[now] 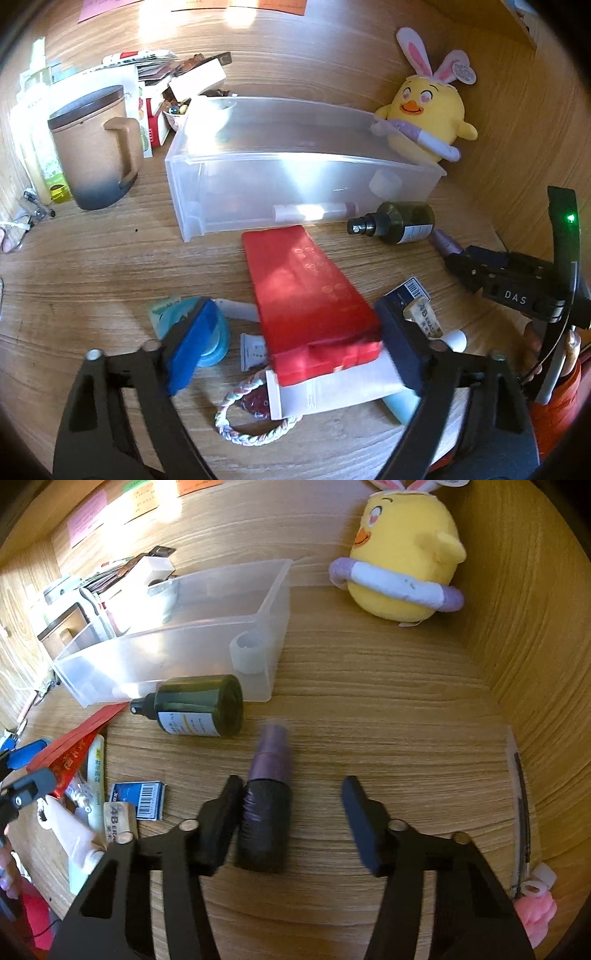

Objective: Organize objects
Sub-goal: 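Grasp the dark purple spray bottle with the right tool while the left tool grasps the red box, then carry the purple bottle and red box into the clear box and release both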

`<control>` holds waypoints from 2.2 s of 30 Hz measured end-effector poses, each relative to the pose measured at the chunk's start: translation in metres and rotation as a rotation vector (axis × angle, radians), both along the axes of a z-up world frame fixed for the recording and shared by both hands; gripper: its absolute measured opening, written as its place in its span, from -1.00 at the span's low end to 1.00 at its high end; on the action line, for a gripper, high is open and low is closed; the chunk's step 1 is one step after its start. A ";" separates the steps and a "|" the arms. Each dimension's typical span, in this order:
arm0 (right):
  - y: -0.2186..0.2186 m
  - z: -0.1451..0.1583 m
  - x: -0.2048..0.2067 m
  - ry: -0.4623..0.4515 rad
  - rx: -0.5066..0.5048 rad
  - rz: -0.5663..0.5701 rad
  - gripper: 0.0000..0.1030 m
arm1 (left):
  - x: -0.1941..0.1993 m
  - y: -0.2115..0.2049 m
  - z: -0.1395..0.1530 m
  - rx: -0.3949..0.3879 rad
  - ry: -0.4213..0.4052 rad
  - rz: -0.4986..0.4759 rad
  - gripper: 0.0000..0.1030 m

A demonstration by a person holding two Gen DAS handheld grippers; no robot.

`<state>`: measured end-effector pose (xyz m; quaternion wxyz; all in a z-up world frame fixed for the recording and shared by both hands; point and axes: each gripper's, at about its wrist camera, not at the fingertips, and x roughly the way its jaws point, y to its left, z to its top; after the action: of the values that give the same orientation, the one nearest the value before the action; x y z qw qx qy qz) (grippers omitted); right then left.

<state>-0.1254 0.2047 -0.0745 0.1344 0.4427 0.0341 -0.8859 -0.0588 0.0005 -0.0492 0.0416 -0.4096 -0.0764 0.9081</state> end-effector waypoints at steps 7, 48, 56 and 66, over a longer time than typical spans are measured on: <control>0.001 0.000 0.003 0.020 0.013 0.007 -0.55 | -0.003 0.005 -0.005 -0.010 -0.003 -0.019 0.10; -0.031 0.099 -0.004 0.308 -0.182 0.092 -0.55 | -0.007 -0.006 0.082 -0.053 0.264 0.020 0.09; -0.055 0.104 -0.035 0.315 -0.134 0.126 -0.55 | -0.044 -0.021 0.070 -0.048 0.212 0.038 0.09; -0.080 0.079 -0.077 0.253 -0.035 0.146 -0.55 | -0.090 -0.021 0.057 -0.091 0.150 0.017 0.09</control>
<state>-0.2029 0.1249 0.0043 0.2010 0.3214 0.0672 -0.9229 -0.1486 -0.0205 0.0080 0.0208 -0.3413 -0.0350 0.9391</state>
